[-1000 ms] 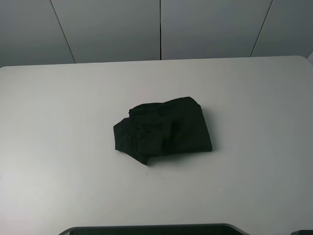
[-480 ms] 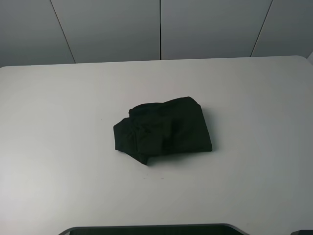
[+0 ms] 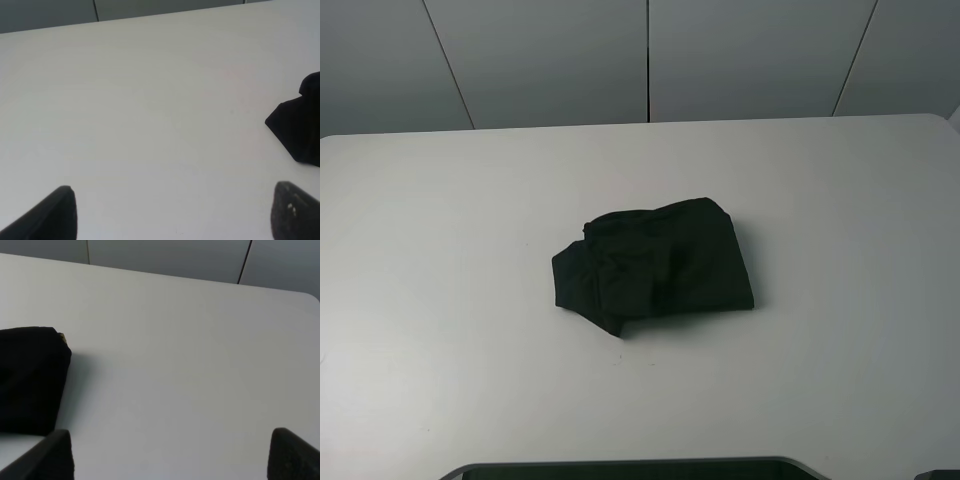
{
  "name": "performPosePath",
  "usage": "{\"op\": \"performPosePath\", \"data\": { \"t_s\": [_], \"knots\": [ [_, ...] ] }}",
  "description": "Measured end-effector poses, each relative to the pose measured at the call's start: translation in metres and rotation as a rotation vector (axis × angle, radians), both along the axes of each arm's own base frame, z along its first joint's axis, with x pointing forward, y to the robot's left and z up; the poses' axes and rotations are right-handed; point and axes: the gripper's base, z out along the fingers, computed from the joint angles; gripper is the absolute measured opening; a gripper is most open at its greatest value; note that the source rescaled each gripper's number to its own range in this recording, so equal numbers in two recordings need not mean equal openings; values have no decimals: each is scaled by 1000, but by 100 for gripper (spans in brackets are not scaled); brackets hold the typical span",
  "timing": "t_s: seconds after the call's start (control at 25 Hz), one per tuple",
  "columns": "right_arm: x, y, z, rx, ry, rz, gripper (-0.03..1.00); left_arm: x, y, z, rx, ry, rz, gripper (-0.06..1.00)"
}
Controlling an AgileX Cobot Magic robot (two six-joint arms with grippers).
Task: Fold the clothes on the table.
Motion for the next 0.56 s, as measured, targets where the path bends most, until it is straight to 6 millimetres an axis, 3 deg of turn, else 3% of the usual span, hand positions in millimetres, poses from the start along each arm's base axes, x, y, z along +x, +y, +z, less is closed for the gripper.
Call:
{"op": "performPosePath", "data": {
  "t_s": [0.56],
  "knots": [
    [0, 0, 0, 0, -2, 0, 92, 0, 0, 0, 0, 0, 0, 100]
  ]
}}
